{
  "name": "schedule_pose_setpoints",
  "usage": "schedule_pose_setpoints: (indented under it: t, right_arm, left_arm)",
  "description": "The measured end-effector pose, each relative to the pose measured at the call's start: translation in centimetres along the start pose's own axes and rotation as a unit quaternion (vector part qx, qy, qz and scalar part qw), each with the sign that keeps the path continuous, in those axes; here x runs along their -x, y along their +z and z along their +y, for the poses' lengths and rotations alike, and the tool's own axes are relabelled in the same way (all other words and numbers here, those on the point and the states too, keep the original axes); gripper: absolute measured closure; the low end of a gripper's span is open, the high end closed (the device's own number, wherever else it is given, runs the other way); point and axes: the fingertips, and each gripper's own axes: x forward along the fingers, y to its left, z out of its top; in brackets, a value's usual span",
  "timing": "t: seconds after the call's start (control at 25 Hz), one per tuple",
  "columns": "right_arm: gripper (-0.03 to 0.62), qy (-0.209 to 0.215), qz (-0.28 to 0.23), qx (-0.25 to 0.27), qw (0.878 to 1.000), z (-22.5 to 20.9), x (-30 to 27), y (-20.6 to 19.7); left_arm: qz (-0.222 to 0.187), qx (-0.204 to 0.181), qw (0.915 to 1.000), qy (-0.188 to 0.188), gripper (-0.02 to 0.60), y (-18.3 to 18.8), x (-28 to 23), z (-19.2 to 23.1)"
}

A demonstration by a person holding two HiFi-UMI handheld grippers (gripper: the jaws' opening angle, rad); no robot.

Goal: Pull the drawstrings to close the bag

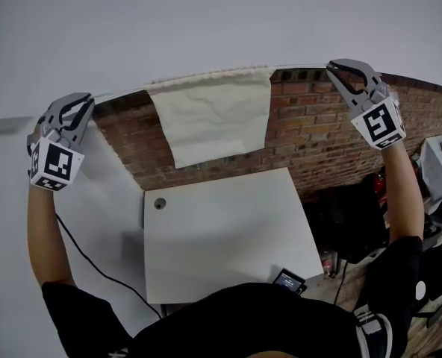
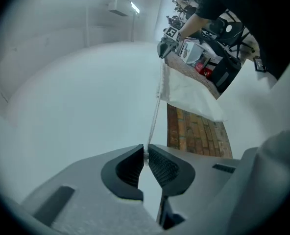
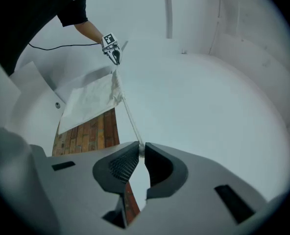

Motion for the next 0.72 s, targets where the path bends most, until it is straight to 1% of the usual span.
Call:
schedule_pose_setpoints:
  t: [0.12,0.32,0.56,0.72]
  right_arm:
    - [0.549,-0.008,0.008,0.001,1.000,-1.6,-0.2,0.0]
    - [0.549,0.003,0.033,0.012,0.999,-1.5,0.0,-1.2]
    - [0.551,-0.002,0.036,0.038,0.999,-1.9,0.1,-1.1]
    - [0.553,-0.013,0.045,0.046,0.998,-2.9,0.5,-1.6]
  left_arm:
    - [-0.001,-0.010,0.9999,0.008,0.540,0.5,-0.6,1.1]
    - [0.010,-0.037,0.9992,0.015,0.540,0.8,-1.0,1.3]
    - [0.019,-0.036,0.9991,0.012,0.540,0.2,-0.8,1.1]
    - [0.026,-0.046,0.9984,0.019,0.541,-0.3,-0.6,1.3]
